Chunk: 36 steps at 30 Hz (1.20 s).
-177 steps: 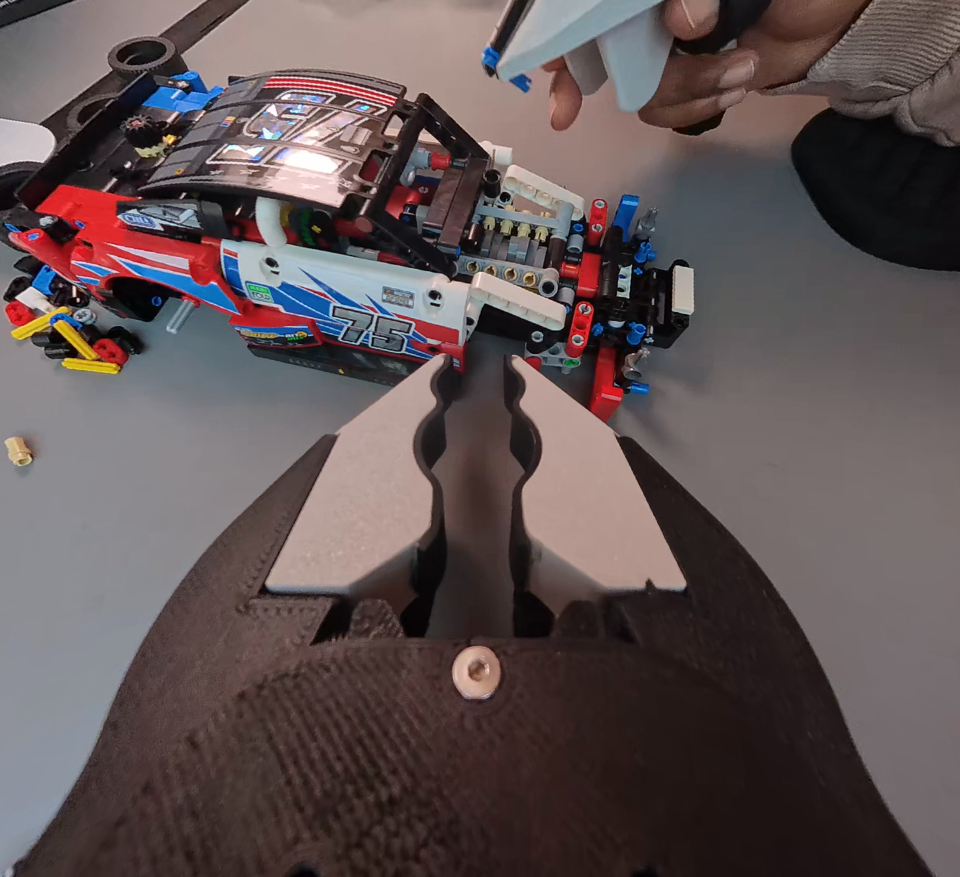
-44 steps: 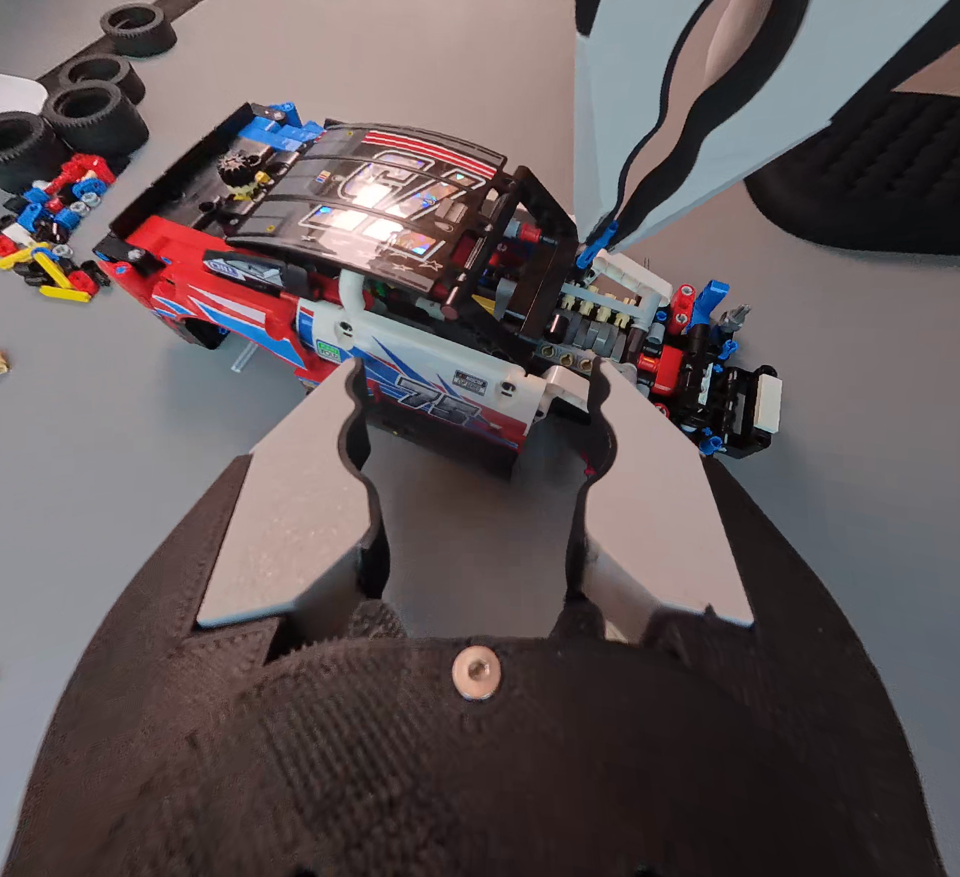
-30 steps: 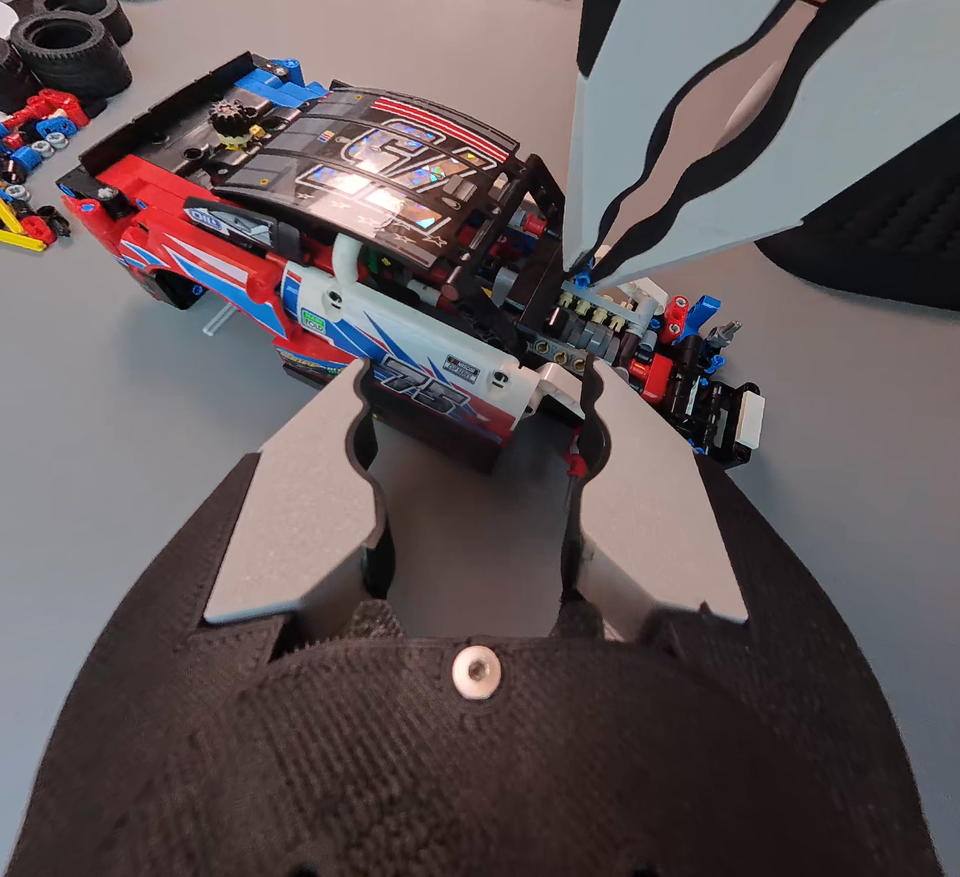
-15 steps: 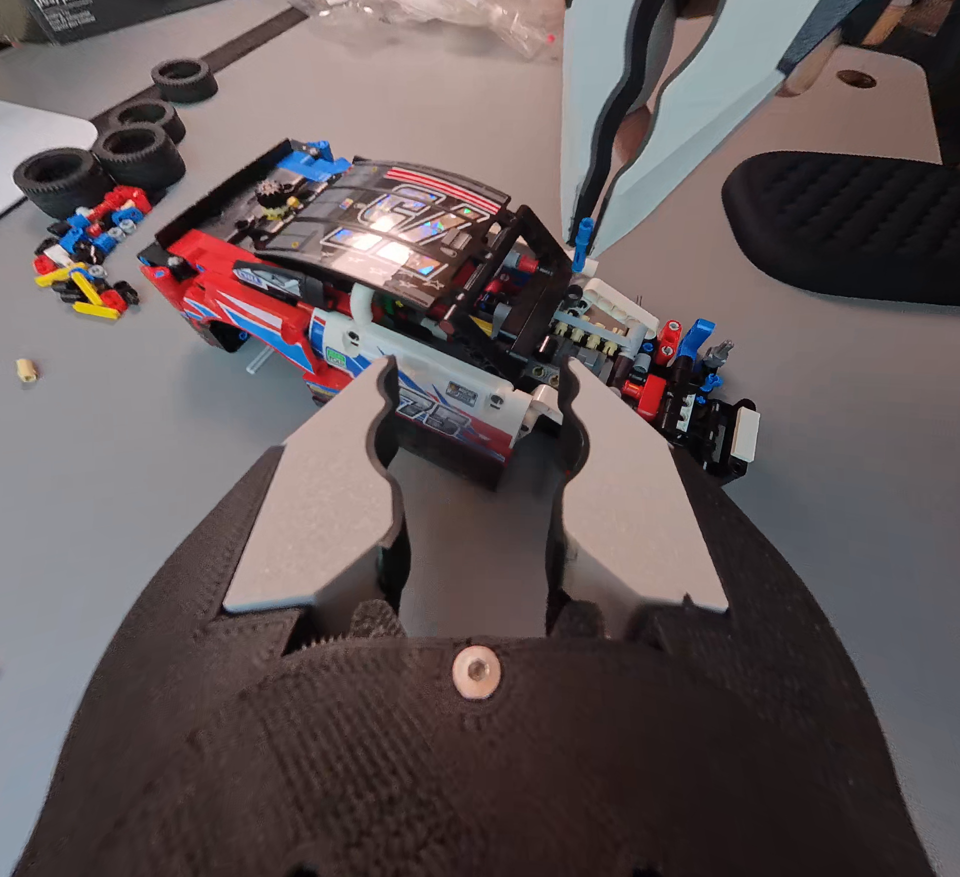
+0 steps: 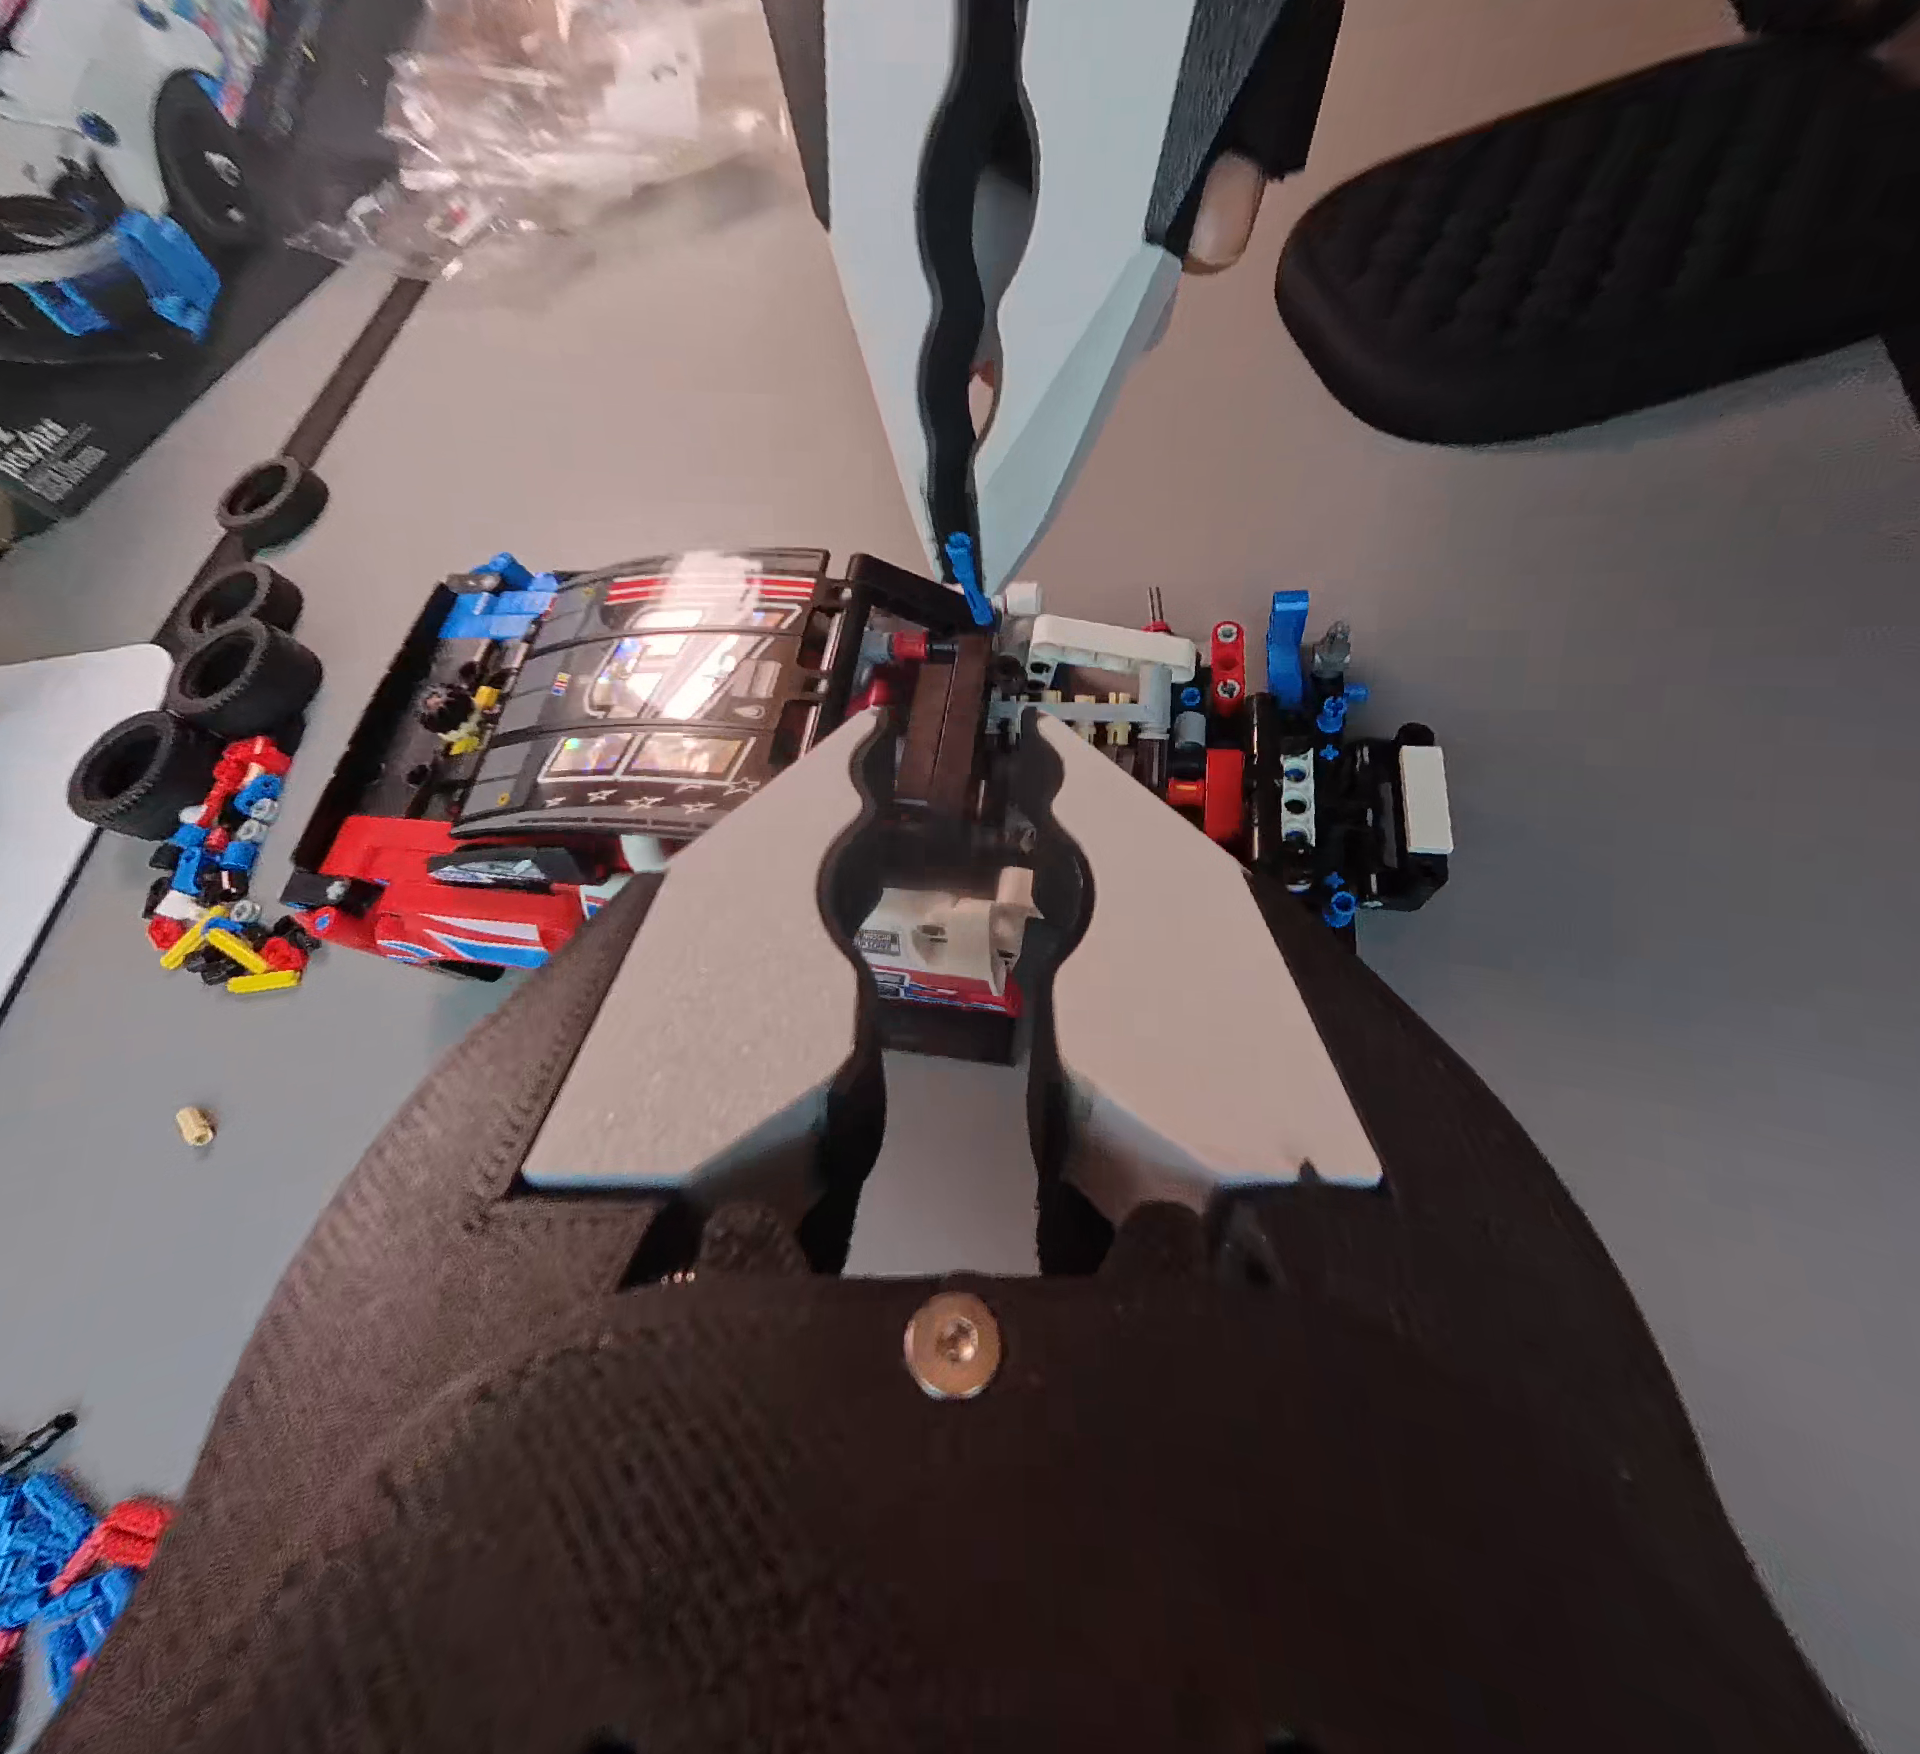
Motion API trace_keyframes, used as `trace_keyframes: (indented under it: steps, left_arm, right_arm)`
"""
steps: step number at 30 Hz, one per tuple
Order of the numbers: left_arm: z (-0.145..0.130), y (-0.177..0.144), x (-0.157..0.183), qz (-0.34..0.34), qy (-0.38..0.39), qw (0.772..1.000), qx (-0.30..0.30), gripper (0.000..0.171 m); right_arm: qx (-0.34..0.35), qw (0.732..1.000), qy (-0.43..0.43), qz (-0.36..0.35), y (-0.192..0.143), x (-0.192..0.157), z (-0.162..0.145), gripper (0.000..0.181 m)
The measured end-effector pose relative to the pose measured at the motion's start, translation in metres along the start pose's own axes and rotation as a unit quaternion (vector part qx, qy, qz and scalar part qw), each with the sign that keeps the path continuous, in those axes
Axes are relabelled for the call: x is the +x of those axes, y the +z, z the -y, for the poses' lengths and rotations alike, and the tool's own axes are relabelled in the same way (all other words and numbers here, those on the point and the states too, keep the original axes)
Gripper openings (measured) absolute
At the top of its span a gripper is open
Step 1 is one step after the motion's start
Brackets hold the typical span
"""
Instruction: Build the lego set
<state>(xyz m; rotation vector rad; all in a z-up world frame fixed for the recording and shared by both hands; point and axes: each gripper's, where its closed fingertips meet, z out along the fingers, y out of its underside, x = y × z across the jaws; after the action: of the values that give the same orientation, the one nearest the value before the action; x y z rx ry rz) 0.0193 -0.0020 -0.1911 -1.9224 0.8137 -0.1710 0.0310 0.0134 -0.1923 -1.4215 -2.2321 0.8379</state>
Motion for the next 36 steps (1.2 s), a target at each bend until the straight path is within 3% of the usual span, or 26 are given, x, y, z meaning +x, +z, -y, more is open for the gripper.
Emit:
trace_keyframes:
  steps: [4, 13, 24, 36]
  left_arm:
    - [-0.013, 0.018, 0.005, -0.039, -0.002, 0.995, -0.092, 0.025]
    - [-0.019, 0.027, -0.003, -0.017, 0.031, 0.987, -0.159, 0.019]
    - [-0.019, 0.027, -0.005, -0.040, -0.001, 0.989, -0.139, 0.016]
    - [-0.019, 0.027, -0.005, -0.044, -0.001, 0.991, -0.124, 0.016]
  right_arm:
    - [0.018, 1.000, 0.004, 0.003, -0.004, 0.002, 0.001, 0.002]
    - [0.013, 0.999, -0.032, 0.010, 0.005, -0.004, 0.004, 0.003]
    - [-0.053, 0.997, -0.046, 0.010, 0.010, 0.001, -0.001, 0.002]
    - [-0.068, 0.996, -0.054, 0.006, 0.015, -0.004, 0.002, 0.002]
